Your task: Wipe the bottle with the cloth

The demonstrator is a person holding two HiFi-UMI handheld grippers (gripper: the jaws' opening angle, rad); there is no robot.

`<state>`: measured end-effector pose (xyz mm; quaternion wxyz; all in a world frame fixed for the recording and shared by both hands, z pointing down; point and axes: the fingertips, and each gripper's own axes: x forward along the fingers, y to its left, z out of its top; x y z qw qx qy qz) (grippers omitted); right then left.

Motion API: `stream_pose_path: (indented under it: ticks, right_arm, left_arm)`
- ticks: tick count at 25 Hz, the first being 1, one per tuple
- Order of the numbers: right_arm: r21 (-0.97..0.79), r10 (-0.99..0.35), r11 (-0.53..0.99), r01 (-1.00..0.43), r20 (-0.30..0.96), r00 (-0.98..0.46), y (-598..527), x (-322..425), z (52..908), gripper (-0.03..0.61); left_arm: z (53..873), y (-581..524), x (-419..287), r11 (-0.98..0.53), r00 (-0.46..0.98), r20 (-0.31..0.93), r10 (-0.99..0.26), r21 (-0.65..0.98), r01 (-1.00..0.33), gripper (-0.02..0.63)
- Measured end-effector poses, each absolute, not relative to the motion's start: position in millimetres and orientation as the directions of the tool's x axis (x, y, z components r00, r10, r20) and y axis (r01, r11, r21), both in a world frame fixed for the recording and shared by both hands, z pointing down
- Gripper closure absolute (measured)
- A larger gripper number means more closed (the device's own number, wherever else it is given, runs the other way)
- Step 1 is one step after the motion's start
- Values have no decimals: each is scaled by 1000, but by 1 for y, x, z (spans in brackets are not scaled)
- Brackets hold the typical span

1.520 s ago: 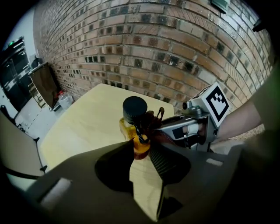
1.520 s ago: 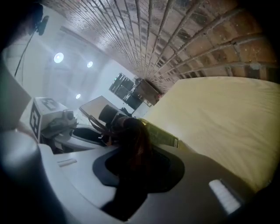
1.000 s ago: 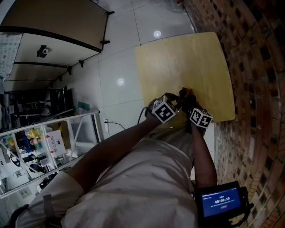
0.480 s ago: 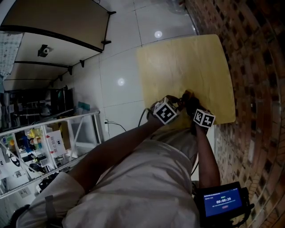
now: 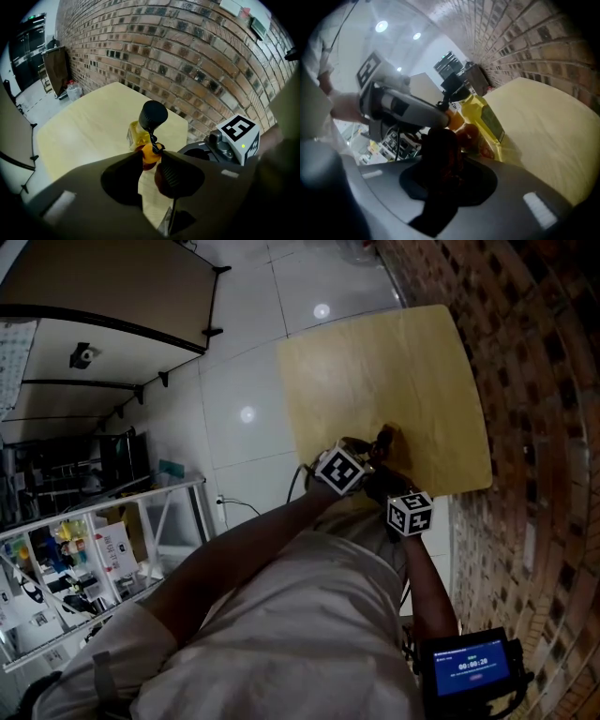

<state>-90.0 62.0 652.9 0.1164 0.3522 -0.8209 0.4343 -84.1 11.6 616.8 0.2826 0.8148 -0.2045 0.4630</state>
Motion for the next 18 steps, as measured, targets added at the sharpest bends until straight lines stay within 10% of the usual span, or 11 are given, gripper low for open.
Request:
stream_pose_path:
  ticks: [18]
  right_arm:
    - [-785, -337, -45, -617, 594, -731, 47, -95, 696, 503]
  left_arm:
    - [616, 9, -80, -751, 485, 871, -85, 263, -605, 468]
